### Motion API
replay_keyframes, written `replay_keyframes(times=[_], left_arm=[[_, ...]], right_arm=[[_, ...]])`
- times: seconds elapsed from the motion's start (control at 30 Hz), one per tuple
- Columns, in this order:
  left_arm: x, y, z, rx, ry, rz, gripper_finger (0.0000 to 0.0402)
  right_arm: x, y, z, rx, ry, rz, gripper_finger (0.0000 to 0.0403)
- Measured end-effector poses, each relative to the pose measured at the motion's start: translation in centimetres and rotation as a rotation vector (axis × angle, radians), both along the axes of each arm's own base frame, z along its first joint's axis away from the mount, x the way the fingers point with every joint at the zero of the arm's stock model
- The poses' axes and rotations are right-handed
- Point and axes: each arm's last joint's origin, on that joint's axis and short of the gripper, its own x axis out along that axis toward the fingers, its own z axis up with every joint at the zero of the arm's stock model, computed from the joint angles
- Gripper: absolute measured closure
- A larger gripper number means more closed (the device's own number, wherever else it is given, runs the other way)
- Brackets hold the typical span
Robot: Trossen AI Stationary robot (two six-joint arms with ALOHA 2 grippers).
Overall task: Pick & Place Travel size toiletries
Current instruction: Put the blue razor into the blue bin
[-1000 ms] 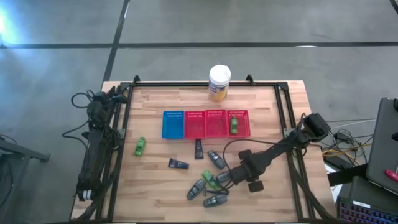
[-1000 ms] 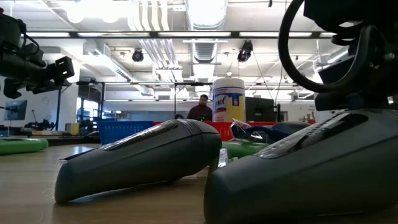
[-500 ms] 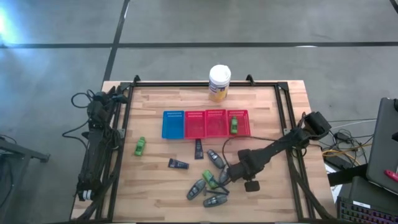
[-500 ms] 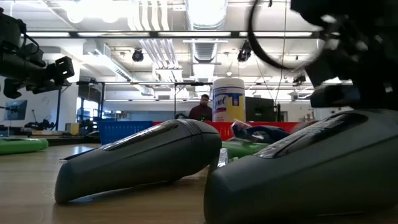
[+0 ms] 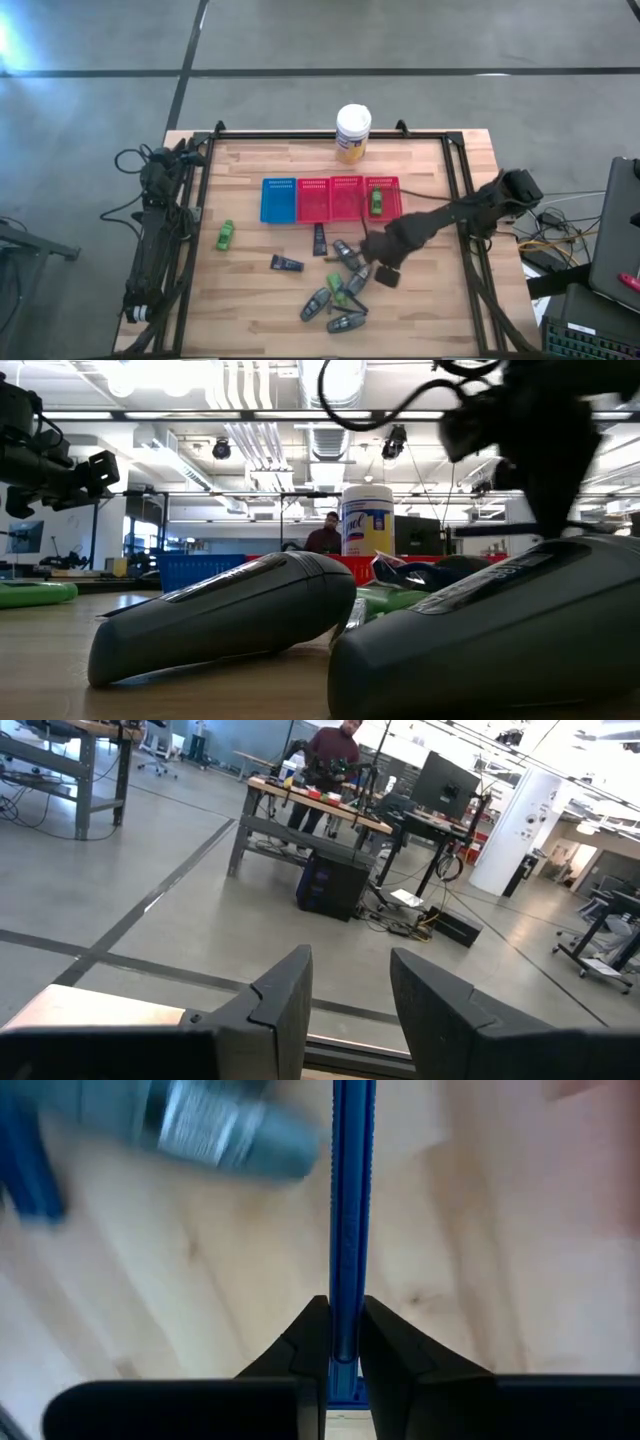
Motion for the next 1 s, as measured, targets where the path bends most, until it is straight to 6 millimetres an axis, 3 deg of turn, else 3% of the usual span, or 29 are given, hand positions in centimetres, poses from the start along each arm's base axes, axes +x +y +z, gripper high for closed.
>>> replay_keyframes(times=[0.27, 0.43, 0.5, 0.67, 0.73, 0.8, 0.9, 1.0], left_arm=[[0.0, 0.0, 0.1, -0.002, -0.066, -0.013, 0.0259], [0.4, -0.1, 0.3, -0.088, -0.564, -0.135, 0.0259], [0.6, -0.1, 0.3, -0.123, -0.682, -0.185, 0.0259], [0.5, 0.0, 0.0, -0.146, -0.698, -0.14, 0.0259], [0.5, 0.0, 0.0, -0.167, -0.794, -0.145, 0.0259], [0.7, -0.1, 0.3, -0.166, -0.832, -0.23, 0.0259], [1.2, -0.3, 1.7, -0.071, -0.744, -0.427, 0.0259], [1.5, -0.4, 2.8, -0.002, -0.729, -0.499, 0.0259]], right_arm=[[2.3, -2.6, 2.5, -0.009, -0.114, -0.137, 0.0369], [2.7, -3.5, 3.0, 0.036, -0.118, -0.175, 0.0368], [2.8, -4.1, 3.1, 0.053, -0.113, -0.207, 0.0368], [3.1, -5.7, 2.9, 0.064, -0.108, -0.374, 0.0368], [3.1, -5.8, 2.9, 0.07, -0.107, -0.407, 0.0368], [3.1, -5.8, 3.0, 0.076, -0.104, -0.426, 0.0368], [3.3, -5.8, 3.4, 0.096, -0.118, -0.423, 0.0367], [3.4, -6.0, 3.6, 0.104, -0.125, -0.393, 0.0368]])
